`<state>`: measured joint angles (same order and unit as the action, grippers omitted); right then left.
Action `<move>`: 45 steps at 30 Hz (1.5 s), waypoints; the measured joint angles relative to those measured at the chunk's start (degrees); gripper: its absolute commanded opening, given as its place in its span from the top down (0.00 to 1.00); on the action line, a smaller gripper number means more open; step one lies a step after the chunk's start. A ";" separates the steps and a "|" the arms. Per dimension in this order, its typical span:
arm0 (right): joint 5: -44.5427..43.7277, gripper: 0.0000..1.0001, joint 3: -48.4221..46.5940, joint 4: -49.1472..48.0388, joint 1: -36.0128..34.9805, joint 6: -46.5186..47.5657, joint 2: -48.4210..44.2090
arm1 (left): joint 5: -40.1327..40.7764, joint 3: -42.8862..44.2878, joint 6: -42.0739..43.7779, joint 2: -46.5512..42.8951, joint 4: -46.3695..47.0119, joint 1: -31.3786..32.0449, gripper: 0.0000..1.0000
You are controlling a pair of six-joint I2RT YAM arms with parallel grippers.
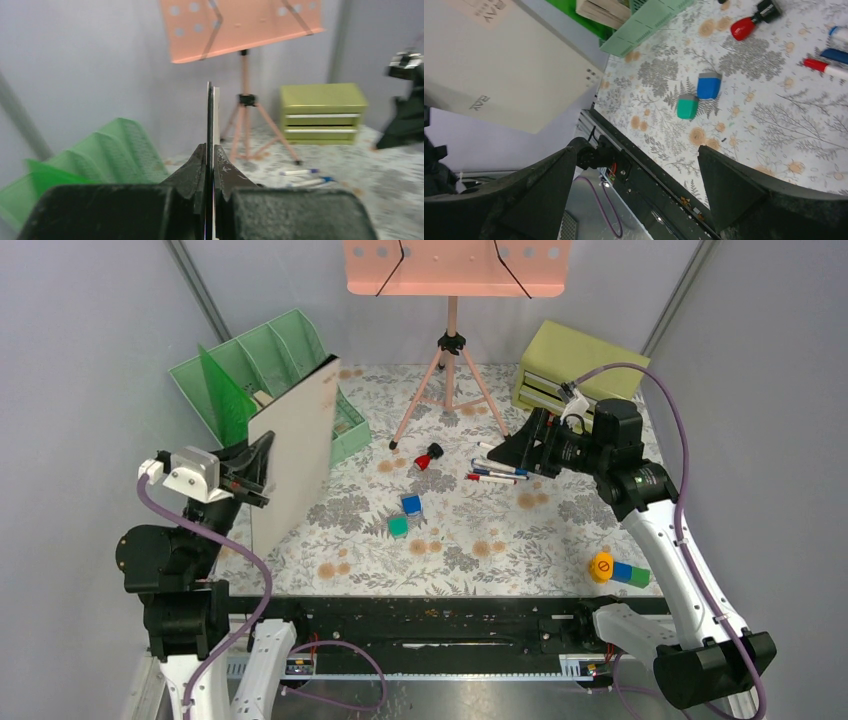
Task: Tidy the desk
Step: Place the folder in the storage box.
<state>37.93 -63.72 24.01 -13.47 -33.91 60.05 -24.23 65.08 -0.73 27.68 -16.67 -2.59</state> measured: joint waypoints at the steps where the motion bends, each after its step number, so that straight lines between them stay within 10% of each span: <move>1: 0.96 0.01 0.02 -0.85 0.00 -0.13 -0.07 | -1.95 0.15 -1.86 0.20 -0.17 0.02 1.00; 20: 20.33 0.01 2.51 -29.94 -2.01 -14.47 2.89 | -16.28 -9.20 -53.07 13.25 35.12 1.75 1.00; 32: 23.21 0.04 2.49 -43.56 -6.14 -24.57 8.81 | -14.60 -9.20 -58.62 15.98 40.22 12.24 1.00; 40: 27.10 0.81 0.98 -59.60 -7.10 -38.14 12.41 | -12.68 -9.16 -55.91 16.59 38.66 14.60 1.00; 45: 30.12 1.00 -1.36 -65.94 -6.73 -42.36 14.16 | -10.27 -5.33 -52.43 18.27 30.73 14.56 1.00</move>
<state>68.05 -65.08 -41.93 -20.21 -76.27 74.22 -34.50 59.75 -53.17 45.95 14.06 11.97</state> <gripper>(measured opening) 0.211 0.033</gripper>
